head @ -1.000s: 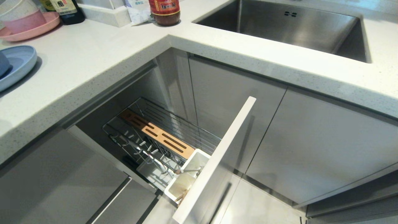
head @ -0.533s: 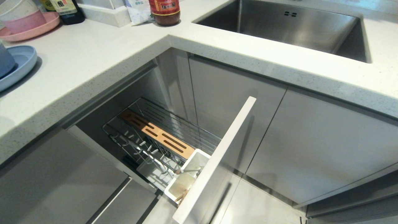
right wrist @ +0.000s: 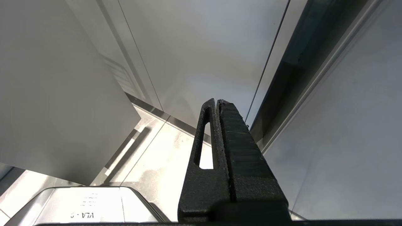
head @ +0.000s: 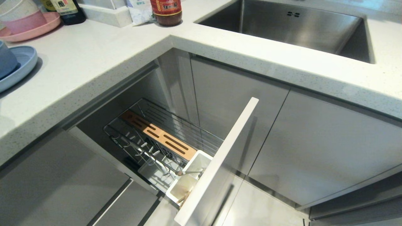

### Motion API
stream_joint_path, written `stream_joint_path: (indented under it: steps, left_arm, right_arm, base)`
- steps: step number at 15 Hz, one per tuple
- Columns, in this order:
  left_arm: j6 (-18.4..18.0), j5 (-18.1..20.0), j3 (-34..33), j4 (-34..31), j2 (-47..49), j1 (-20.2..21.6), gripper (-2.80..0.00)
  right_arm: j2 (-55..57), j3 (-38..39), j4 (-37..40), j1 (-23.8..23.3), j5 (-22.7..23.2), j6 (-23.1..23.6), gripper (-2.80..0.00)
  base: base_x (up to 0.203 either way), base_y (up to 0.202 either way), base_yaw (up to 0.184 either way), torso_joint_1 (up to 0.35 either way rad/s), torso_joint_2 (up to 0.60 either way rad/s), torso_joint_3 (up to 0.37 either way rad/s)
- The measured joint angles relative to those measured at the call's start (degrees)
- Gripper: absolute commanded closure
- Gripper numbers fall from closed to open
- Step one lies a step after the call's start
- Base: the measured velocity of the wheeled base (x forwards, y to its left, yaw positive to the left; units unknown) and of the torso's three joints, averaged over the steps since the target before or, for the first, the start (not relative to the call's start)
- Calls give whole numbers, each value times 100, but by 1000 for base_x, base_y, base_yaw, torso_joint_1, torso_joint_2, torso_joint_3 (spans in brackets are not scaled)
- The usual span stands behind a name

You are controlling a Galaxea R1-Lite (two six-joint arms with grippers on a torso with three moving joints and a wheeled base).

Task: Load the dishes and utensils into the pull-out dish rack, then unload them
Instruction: Take the chopsticks out of the cupboard

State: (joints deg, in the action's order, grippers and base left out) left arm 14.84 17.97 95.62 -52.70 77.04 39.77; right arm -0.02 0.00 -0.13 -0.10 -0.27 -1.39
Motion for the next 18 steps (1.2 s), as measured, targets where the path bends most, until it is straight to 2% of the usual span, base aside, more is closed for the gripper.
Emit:
stream_joint_path:
  steps: [11, 12, 13, 18]
  left_arm:
    - [-43, 5, -125, 9, 51, -34, 0]
    - [-44, 2, -134, 11, 51, -34, -56]
    - [-46, 5, -135, 15, 51, -31, -280]
    - [-48, 7, -137, 37, 43, -31, -280]
  right_arm:
    - [0, 0, 0, 0, 1, -1, 0]
    - [-2, 0, 0, 0, 0, -1, 0]
    - [0, 0, 0, 0, 0, -1, 0]
    - [0, 0, 0, 0, 2, -1, 0]
  base:
    - [0, 0, 0, 0, 0, 0]
    - [0, 0, 0, 0, 0, 0]
    - [0, 0, 0, 0, 0, 0]
    - [0, 0, 0, 0, 0, 0]
